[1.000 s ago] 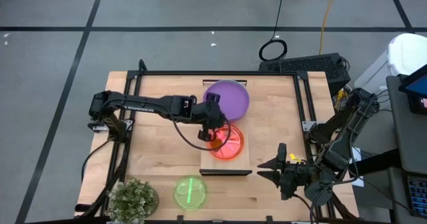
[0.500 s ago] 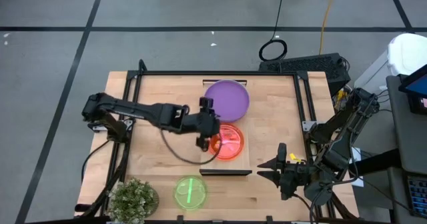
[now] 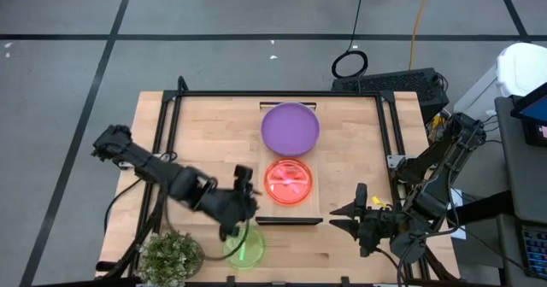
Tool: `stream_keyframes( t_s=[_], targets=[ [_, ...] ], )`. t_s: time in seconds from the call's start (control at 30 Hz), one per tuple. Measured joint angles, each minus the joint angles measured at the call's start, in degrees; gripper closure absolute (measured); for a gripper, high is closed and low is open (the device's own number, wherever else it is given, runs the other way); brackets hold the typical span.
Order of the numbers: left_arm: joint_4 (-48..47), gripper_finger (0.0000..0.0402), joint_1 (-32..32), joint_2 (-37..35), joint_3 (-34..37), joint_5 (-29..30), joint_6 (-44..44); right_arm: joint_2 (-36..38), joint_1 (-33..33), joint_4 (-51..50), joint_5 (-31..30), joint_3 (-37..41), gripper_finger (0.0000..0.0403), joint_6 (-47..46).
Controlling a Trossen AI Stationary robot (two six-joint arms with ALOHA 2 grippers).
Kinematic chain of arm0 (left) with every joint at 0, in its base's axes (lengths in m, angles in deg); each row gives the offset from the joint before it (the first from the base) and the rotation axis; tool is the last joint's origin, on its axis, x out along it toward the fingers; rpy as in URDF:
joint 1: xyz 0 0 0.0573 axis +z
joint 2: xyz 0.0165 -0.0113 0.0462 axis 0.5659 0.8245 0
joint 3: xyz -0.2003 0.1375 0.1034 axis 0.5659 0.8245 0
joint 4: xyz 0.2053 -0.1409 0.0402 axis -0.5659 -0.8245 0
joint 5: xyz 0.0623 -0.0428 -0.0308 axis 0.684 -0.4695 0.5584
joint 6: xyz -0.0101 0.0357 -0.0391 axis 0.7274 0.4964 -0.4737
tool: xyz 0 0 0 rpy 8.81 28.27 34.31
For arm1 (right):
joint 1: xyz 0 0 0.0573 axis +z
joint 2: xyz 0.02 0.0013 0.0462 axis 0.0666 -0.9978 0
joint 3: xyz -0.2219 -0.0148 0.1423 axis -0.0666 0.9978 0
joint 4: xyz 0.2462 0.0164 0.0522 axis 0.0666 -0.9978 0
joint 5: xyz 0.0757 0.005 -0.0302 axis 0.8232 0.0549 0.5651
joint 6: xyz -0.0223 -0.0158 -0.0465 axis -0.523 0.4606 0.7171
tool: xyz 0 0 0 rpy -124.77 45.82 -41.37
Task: Place and stack plates onto a shelf
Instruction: Stack the transparent green plate on top of the transparent pink plate on the shelf
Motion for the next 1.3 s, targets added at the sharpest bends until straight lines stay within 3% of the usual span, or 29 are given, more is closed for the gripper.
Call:
stream_keyframes(
  t_s=[0.3, 0.57, 0.7, 0.97, 1.3],
  targets=[
    [0.2, 0.0220, -10.5, 0.7, 0.0, 0.0, -8.2, 0.0, 0.0, 0.0, 0.0, 0.0, 0.0296, -3.4],
    [2.9, 0.0220, -15.6, 5.6, 0.0, -1.9, -3.7, 0.0, 0.0, 0.8, 0.1, 0.0, 0.0296, -8.5],
    [7.0, 0.0220, -16.0, 8.6, 0.0, -7.3, 2.3, 0.0, 0.0, 0.9, 0.1, 0.0, 0.0296, -11.7],
    [4.5, 0.0220, -15.2, 12.8, 0.0, -8.7, 9.8, 0.0, 0.0, 1.4, 1.8, 0.0, 0.0296, -16.8],
    [-3.4, 0.0220, -11.6, 12.6, 0.7, -12.8, -6.3, 0.0, 0.0, 1.4, 4.4, 0.0, 0.0296, -19.6]
  ],
)
